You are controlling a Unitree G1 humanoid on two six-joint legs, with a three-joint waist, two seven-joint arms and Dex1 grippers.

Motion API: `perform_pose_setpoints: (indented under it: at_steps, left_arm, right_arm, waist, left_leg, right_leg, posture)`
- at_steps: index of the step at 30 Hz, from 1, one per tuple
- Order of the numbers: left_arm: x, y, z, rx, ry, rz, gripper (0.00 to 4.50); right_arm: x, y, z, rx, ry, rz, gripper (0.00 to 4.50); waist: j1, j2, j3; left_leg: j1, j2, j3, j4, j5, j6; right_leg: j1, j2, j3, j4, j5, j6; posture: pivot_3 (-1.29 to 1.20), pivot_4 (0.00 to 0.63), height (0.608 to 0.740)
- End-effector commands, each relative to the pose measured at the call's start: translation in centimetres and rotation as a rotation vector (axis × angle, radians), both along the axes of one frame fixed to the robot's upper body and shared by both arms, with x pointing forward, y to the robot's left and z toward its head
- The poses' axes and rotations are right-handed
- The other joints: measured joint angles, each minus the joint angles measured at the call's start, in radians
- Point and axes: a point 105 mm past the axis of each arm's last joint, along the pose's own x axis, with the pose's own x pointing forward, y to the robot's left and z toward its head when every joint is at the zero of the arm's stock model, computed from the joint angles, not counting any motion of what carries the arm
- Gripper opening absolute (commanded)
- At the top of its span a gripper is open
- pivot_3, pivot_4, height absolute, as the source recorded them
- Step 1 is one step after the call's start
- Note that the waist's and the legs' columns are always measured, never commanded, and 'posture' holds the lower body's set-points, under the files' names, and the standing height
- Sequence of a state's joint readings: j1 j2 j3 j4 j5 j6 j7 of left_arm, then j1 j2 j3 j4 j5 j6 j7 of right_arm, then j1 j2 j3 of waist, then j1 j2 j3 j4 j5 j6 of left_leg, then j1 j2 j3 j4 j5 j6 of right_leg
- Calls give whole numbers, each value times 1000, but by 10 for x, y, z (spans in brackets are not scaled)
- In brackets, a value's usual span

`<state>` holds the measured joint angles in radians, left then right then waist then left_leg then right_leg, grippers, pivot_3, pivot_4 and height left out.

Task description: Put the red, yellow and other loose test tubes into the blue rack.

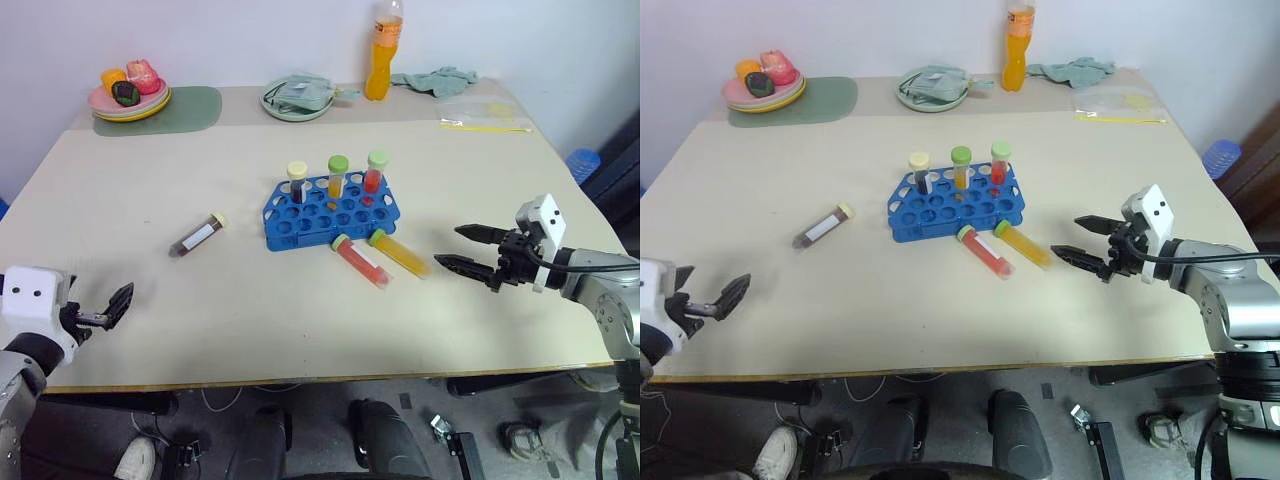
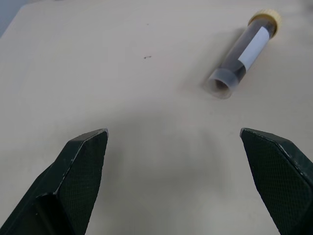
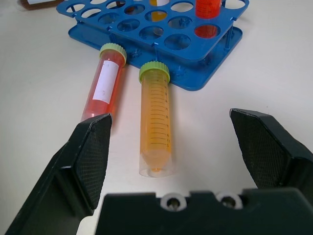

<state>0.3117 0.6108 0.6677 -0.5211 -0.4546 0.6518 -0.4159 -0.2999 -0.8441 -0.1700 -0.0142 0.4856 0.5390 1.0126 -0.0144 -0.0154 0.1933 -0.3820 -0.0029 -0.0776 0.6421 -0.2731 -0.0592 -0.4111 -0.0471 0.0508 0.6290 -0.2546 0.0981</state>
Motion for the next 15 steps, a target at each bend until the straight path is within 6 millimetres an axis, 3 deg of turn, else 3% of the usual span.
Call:
perform_pose_setpoints:
  at_steps: [1,6,9,15]
  left_arm:
    - [-2,0,14,30,-46,6,4482]
    - [0,-3,16,25,-63,3,4482]
    - [6,-14,17,19,-69,-46,4482]
    - [19,-66,20,-55,-96,-270,4482]
  right_arm:
    - [2,3,11,-3,-41,15,4271]
    - [11,-2,16,-7,-68,-34,4271]
    - [13,-3,18,-20,-60,-54,4271]
    - [10,16,32,-67,-30,-17,4271]
  waist:
    - [0,0,0]
    - [-1,0,0]
    - [-1,0,0]
    - [0,0,0]
  left_leg:
    - [0,0,0,0,0,0]
    - [0,0,0,1,0,0]
    - [0,0,0,1,0,0]
    - [-2,0,0,3,0,0]
  right_leg:
    - [0,0,0,0,0,0]
    - [0,0,0,0,0,0]
    - [0,0,0,0,0,0]
    - [0,0,0,1,0,0]
  posture:
    - [0,150,740]
    - [0,150,740]
    - [0,150,740]
    - [0,150,740]
